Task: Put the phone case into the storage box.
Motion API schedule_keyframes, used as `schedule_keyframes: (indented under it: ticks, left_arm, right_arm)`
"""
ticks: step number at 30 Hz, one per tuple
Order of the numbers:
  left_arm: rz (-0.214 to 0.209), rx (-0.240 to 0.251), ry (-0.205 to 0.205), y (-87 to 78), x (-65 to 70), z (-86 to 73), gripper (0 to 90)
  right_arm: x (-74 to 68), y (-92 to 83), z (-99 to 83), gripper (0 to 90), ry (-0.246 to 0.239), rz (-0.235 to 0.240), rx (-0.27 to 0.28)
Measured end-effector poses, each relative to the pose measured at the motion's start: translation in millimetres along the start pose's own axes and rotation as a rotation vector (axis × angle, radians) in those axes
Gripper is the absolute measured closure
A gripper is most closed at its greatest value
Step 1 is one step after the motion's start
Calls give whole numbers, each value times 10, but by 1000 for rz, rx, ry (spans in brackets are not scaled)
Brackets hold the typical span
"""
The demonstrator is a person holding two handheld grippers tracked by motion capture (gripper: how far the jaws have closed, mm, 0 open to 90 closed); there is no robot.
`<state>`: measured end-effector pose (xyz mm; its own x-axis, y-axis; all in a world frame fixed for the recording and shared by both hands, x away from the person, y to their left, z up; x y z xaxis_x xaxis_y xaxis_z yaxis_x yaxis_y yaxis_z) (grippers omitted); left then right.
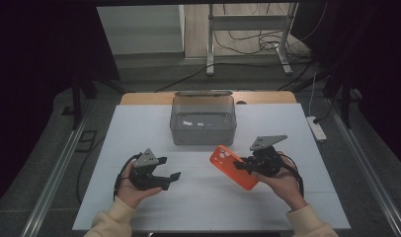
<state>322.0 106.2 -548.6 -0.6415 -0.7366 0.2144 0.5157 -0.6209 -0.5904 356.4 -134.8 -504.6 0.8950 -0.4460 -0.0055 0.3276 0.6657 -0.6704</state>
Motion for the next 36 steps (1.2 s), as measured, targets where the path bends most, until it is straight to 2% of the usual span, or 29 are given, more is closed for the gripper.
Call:
schedule_keyframes:
  ticks: [5, 15, 22, 36]
  left_arm:
    - [28, 5, 6, -48, -39, -69, 213]
    - [51, 2, -14, -101, -126, -176, 205]
    - [61, 8, -25, -133, -176, -208, 204]
    - [76, 15, -32, -136, -185, -201, 204]
  right_arm:
    - [2, 2, -11, 803, 4, -2, -5]
    - [10, -5, -11, 803, 11, -12, 3]
    - [24, -22, -9, 803, 12, -17, 9]
    - [52, -75, 34, 803, 23, -42, 33]
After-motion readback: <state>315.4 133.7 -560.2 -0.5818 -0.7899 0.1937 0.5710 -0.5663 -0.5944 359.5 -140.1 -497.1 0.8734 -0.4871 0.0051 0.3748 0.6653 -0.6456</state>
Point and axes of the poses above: each handheld gripper's, and its own axes: y roughly forward along the jaws, z roughly out of its top, x roughly to its right, the point moved 10 cm from there along y, roughly forward along the jaws, and after that the axes turned 7 degrees about -y, right-handed, at the moved point
